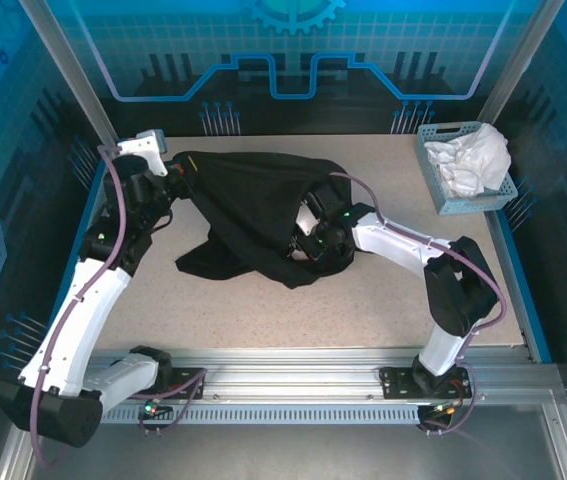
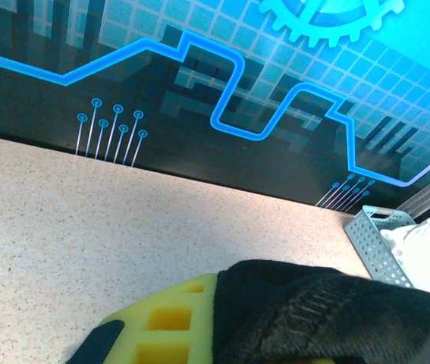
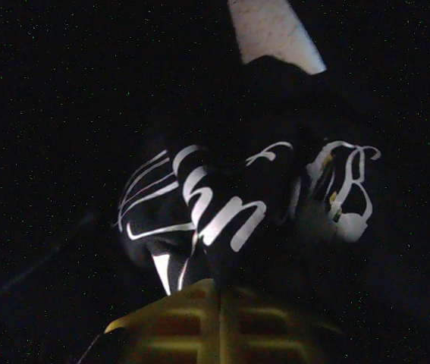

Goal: Fold the inside-out t-shirt

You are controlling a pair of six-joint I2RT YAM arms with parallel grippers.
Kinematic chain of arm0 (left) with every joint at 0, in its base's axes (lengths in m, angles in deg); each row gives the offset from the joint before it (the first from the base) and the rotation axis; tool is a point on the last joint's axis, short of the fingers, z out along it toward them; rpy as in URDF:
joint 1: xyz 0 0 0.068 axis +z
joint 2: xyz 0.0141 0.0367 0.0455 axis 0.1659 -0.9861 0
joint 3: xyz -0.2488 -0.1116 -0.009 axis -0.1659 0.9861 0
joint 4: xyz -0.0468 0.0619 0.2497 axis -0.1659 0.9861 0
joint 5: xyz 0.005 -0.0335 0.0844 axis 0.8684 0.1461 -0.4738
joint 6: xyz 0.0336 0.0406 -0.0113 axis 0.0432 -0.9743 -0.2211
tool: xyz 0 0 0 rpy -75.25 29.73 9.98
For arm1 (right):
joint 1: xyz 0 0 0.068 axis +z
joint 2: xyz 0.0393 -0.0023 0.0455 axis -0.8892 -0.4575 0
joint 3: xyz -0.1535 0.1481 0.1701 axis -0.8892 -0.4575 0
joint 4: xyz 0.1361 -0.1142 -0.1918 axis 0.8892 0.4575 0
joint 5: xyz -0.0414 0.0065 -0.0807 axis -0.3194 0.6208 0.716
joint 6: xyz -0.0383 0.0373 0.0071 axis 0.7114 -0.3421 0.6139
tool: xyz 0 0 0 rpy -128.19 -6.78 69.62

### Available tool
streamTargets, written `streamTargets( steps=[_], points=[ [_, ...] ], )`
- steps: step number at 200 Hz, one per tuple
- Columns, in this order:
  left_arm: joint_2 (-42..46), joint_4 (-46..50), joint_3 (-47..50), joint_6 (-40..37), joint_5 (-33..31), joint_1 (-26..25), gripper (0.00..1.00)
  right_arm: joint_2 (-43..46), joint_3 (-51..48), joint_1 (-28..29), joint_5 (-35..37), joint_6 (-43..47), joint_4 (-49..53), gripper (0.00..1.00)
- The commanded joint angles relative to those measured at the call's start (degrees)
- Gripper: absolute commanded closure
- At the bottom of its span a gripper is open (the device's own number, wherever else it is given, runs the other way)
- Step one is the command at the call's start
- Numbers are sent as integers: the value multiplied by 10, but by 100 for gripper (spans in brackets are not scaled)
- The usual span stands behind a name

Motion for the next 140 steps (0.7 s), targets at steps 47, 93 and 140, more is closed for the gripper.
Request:
streamTargets(
  steps=[47,93,140],
  points=[
    [-57,-45,-36,42,-20,58,100,20,-4,25,-3,76,-38,100],
    [-71,-75,33,75,15,75,100,79,-11,21,-65,72,-109,100],
    [-97,-118,133,90,9,75,100,154,0,-28,-195,7,-205,100]
  ],
)
